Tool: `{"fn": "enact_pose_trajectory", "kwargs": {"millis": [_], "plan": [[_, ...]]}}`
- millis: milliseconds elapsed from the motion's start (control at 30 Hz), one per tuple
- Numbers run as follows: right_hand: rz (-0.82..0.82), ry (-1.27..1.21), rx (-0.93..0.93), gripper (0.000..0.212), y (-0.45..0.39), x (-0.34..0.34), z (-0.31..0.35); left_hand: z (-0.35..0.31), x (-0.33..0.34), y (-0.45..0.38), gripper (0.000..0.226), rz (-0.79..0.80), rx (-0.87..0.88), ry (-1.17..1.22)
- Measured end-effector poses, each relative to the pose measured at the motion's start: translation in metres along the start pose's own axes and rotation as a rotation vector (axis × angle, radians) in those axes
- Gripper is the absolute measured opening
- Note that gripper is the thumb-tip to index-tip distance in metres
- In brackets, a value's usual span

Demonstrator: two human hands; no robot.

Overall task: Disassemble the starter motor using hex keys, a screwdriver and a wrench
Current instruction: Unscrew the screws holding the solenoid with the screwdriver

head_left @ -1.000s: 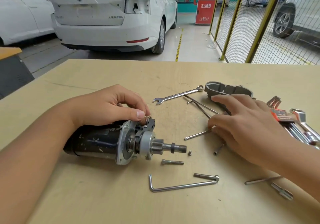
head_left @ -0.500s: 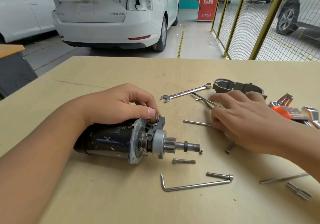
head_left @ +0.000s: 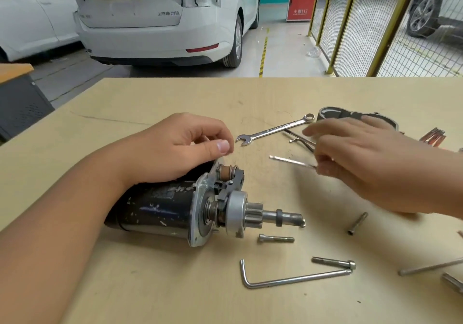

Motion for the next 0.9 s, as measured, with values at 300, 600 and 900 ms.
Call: {"fn": "enact_pose_trajectory", "kwargs": {"millis": [300, 600, 900], "plan": [[-0.131, -0.437, -0.089, 0.019, -0.027, -0.03, 0.04, -0.034, -0.005, 0.001, 0.01, -0.254, 0.121, -0.064], [0.016, -1.377, 0.264, 0.036, -0.023, 0.021, 0.029, -0.026, -0.003, 0.0, 0.011, -0.142, 0.084, -0.034], [0.1, -1.589, 0.422, 0.025, -0.016, 0.037, 0.036, -0.007, -0.016, 0.003, 0.008, -0.104, 0.05, -0.03]]}}
Point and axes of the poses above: each hand's wrist, its own y-axis away from the middle knuckle, its own x-axis out of the palm, z = x × y, the point moved 6 cm from there along -y, towards the middle knuckle, and after that the axes turned 10 degrees about -y, right-handed, at the moved point
